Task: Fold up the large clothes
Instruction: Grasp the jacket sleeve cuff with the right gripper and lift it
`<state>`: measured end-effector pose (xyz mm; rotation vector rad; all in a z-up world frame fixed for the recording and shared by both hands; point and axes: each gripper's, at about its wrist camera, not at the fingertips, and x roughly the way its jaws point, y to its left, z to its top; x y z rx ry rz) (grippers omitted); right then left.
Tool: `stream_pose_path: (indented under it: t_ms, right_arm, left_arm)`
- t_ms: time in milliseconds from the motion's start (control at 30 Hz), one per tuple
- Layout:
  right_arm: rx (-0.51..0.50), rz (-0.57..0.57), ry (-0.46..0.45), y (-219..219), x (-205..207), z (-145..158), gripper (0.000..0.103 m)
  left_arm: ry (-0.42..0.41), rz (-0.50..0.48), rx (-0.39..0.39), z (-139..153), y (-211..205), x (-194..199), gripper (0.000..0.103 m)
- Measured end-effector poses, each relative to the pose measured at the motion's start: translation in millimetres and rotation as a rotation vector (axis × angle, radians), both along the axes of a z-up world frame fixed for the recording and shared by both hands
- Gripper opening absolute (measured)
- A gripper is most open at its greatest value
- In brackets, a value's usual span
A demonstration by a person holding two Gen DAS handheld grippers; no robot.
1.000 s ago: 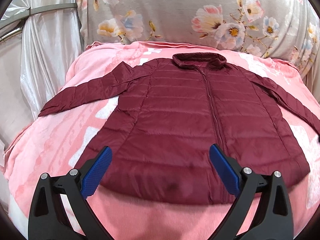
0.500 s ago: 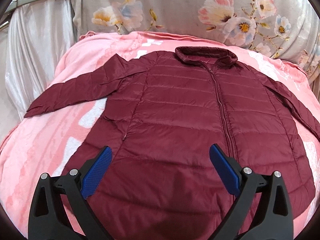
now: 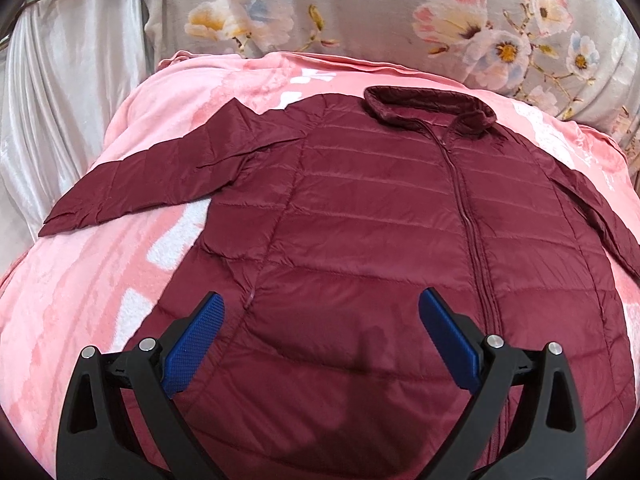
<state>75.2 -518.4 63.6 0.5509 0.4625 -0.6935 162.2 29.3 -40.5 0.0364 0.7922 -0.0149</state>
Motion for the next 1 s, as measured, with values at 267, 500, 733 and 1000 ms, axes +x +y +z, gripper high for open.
stream_pose_path:
  t_ms: [267, 500, 733, 1000]
  right_arm:
    - [-0.226, 0.424, -0.091, 173, 105, 65, 0.006]
    - [-0.263, 0.719, -0.040, 315, 168, 35, 0.005]
    - [-0.272, 0.904, 0.064, 409, 197, -21, 0.005]
    - [-0.253, 1.009, 0.228, 460, 210, -95, 0.012]
  left_arm:
    - [0.001, 0.039, -0.006, -1, 16, 6, 0.095]
    - [0.011, 0.071, -0.023, -5, 39, 8, 0.096]
    - [0.028, 0.094, -0.042, -13, 58, 13, 0.096]
    - [0.039, 0.096, -0.112, -15, 76, 17, 0.096]
